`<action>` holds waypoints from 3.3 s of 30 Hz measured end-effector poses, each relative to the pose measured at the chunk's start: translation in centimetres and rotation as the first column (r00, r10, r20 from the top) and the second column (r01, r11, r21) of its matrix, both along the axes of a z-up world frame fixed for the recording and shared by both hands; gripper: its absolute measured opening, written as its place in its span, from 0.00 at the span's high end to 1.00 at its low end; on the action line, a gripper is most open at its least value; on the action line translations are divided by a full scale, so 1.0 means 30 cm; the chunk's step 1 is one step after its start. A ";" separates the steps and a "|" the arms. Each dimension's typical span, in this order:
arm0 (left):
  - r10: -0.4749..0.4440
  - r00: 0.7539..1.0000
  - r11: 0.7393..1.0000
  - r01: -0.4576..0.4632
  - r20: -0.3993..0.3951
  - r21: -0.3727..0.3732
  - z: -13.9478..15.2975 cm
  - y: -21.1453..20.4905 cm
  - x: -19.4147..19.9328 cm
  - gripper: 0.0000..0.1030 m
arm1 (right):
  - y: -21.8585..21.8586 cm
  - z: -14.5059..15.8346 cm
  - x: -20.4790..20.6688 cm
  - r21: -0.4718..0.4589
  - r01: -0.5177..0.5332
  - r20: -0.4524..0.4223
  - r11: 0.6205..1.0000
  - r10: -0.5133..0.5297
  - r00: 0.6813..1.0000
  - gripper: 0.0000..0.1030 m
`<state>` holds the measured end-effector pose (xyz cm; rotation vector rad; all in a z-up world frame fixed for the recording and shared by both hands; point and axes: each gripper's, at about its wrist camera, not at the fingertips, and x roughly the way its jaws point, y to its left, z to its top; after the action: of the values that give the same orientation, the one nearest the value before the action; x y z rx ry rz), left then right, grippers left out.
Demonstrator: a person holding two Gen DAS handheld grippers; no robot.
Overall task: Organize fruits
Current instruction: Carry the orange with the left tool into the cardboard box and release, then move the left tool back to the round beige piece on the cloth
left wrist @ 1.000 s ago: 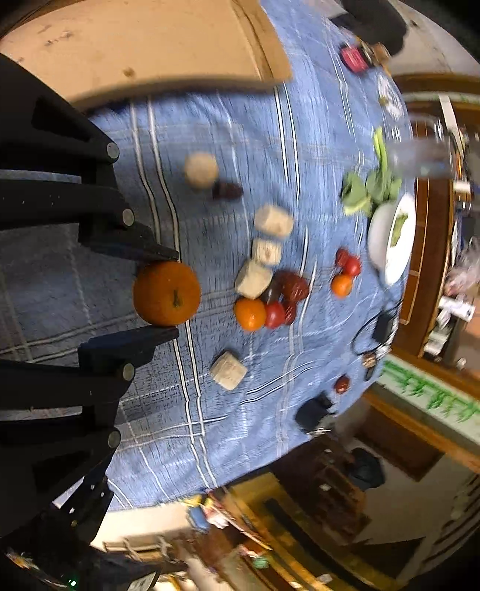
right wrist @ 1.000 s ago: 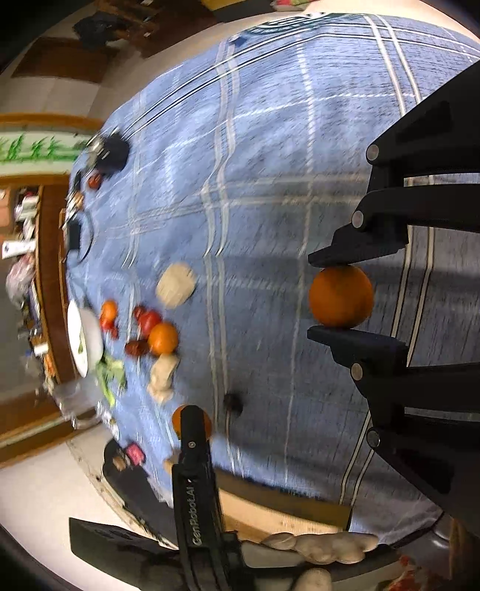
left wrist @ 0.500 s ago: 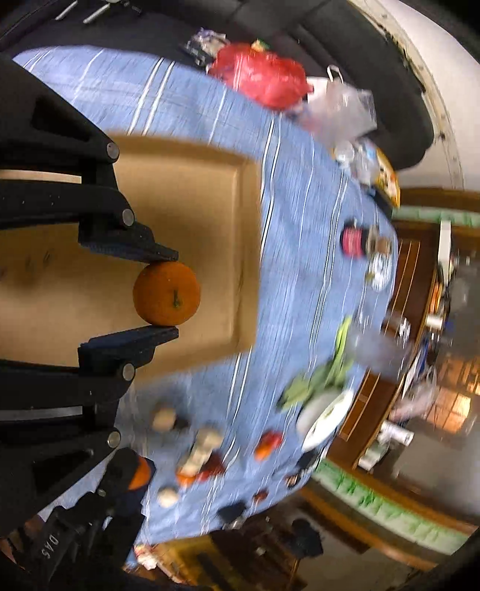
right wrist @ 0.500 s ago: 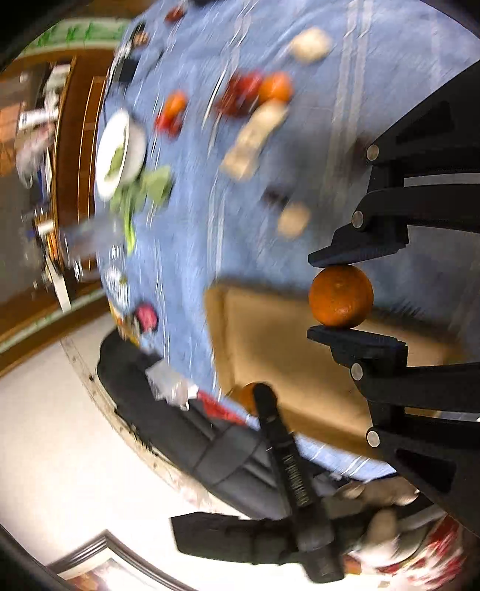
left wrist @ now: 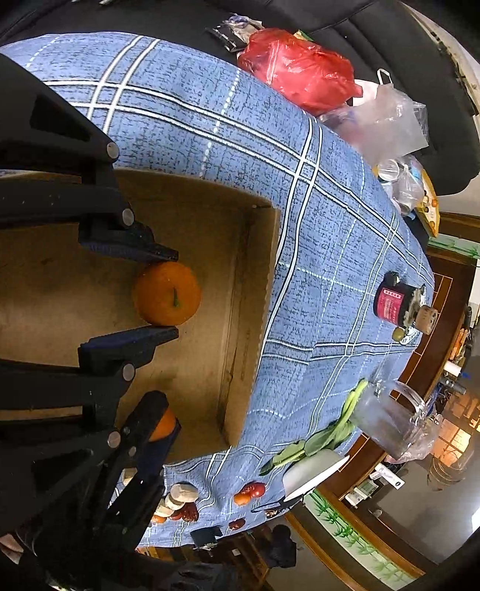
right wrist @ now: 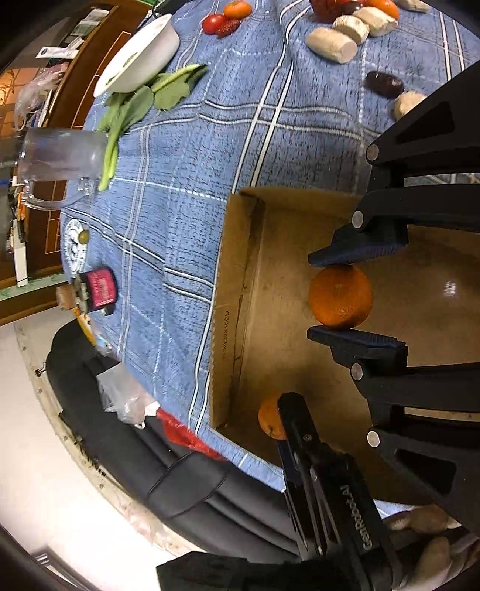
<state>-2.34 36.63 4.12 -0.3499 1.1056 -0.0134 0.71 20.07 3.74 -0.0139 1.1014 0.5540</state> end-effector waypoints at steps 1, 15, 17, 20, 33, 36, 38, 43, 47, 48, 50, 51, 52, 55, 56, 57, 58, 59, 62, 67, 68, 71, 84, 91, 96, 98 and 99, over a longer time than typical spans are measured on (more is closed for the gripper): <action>-0.002 1.000 1.000 0.002 0.000 0.003 -0.002 -0.001 0.004 0.68 | 0.004 -0.010 0.004 -0.004 0.005 -0.003 1.000 -0.005 1.000 0.65; -0.003 1.000 1.000 0.003 0.010 0.031 -0.012 0.012 0.018 0.57 | 0.012 0.007 0.002 -0.015 0.013 0.034 1.000 -0.012 0.999 0.46; -0.006 1.000 1.000 0.005 0.013 0.026 -0.006 0.011 0.009 0.57 | -0.008 0.037 -0.008 -0.002 0.020 0.043 1.000 -0.020 0.999 0.46; -0.006 1.000 1.000 0.005 0.013 0.027 0.010 0.011 -0.011 0.57 | -0.065 0.100 -0.052 0.030 0.039 0.063 0.999 -0.041 0.997 0.46; 0.027 0.996 1.000 -0.028 0.085 0.004 0.173 0.027 -0.222 0.46 | -0.348 0.016 -0.452 -0.177 0.152 -0.038 0.972 -0.161 0.986 0.46; 0.007 0.996 1.000 -0.008 0.091 0.003 0.187 0.002 -0.227 0.46 | -0.297 0.000 -0.485 -0.187 0.112 -0.046 0.976 -0.122 0.991 0.46; -0.003 0.996 1.000 0.004 0.094 -0.006 0.197 -0.014 -0.230 0.46 | -0.266 0.014 -0.496 -0.179 0.082 -0.029 0.980 -0.089 0.996 0.46; -0.030 0.994 1.000 0.031 0.107 -0.005 0.222 -0.047 -0.239 0.46 | -0.155 0.043 -0.532 -0.170 -0.021 0.005 0.985 0.022 1.000 0.46; -0.057 0.992 0.998 0.058 0.113 -0.007 0.233 -0.091 -0.238 0.46 | -0.186 0.035 -0.554 -0.138 -0.016 -0.004 0.990 0.015 1.000 0.46; -0.066 0.992 0.998 0.068 0.111 -0.009 0.232 -0.106 -0.235 0.46 | -0.205 0.035 -0.555 -0.136 0.002 -0.004 0.991 -0.003 1.000 0.46; -0.097 0.990 0.995 0.099 0.104 -0.013 0.223 -0.157 -0.225 0.46 | -0.283 0.037 -0.541 -0.116 0.066 -0.008 0.991 -0.067 0.998 0.46; -0.111 0.989 0.994 0.113 0.100 -0.013 0.219 -0.182 -0.221 0.46 | -0.323 0.039 -0.535 -0.105 0.099 -0.011 0.990 -0.101 0.995 0.46; -0.127 0.987 0.992 0.129 0.096 -0.015 0.214 -0.212 -0.215 0.46 | -0.379 0.041 -0.525 -0.097 0.143 -0.011 0.985 -0.145 0.989 0.46; -0.183 0.979 0.982 0.186 0.087 -0.024 0.205 -0.322 -0.201 0.46 | -0.547 0.040 -0.466 -0.089 0.267 0.000 0.960 -0.268 0.963 0.46; -0.202 0.976 0.979 0.205 0.085 -0.024 0.203 -0.364 -0.197 0.46 | -0.608 0.044 -0.448 -0.086 0.307 0.006 0.948 -0.308 0.951 0.46; -0.218 0.972 0.975 0.221 0.082 -0.028 0.200 -0.403 -0.194 0.46 | -0.656 0.046 -0.432 -0.086 0.333 0.011 0.939 -0.334 0.943 0.46; -0.235 0.969 0.971 0.238 0.081 -0.034 0.198 -0.442 -0.189 0.46 | -0.701 0.048 -0.418 -0.088 0.355 0.016 0.931 -0.355 0.935 0.47; -0.257 0.963 0.964 0.261 0.080 -0.042 0.192 -0.490 -0.182 0.46 | -0.754 0.049 -0.399 -0.091 0.378 0.024 0.921 -0.377 0.926 0.47; -0.294 0.953 0.954 0.297 0.066 -0.037 0.157 -0.599 -0.161 0.46 | -0.865 0.055 -0.359 -0.086 0.417 0.030 0.905 -0.416 0.909 0.47; -0.291 0.957 0.955 0.292 0.012 -0.052 0.051 -0.713 -0.083 0.47 | -0.946 0.046 -0.305 -0.038 0.392 0.009 0.919 -0.392 0.920 0.47; -0.289 0.957 0.956 0.289 0.006 -0.047 0.037 -0.726 -0.070 0.47 | -0.953 0.041 -0.292 -0.030 0.376 0.008 0.926 -0.376 0.927 0.47; -0.280 0.960 0.960 0.280 -0.002 -0.015 0.001 -0.760 -0.039 0.47 | -0.964 0.049 -0.259 -0.056 0.364 0.072 0.930 -0.359 0.930 0.47; -0.296 0.955 0.952 0.295 -0.001 0.084 -0.067 -0.797 0.014 0.62 | -1.040 -0.044 -0.094 -0.095 0.328 0.059 0.940 -0.324 0.944 0.47; -0.280 0.960 0.954 0.277 0.011 0.116 -0.068 -0.798 0.008 0.72 | -1.019 -0.051 -0.086 -0.106 0.313 0.076 0.944 -0.306 0.949 0.49; -0.278 0.961 0.955 0.274 0.015 0.115 -0.065 -0.798 -0.002 0.73 | -1.030 -0.049 -0.090 -0.096 0.317 0.070 0.944 -0.311 0.948 0.57; -0.285 0.958 0.953 0.280 0.021 0.116 -0.055 -0.803 -0.009 0.73 | -1.033 -0.046 -0.097 -0.090 0.322 0.065 0.942 -0.318 0.946 0.57; -0.288 0.957 0.952 0.283 0.026 0.119 -0.046 -0.807 -0.013 0.73 | -1.035 -0.044 -0.101 -0.086 0.327 0.062 0.941 -0.323 0.945 0.57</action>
<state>-2.73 12.44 2.73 -0.0834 1.1012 -0.2130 -2.34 -10.98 2.41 0.0711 1.0561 0.2029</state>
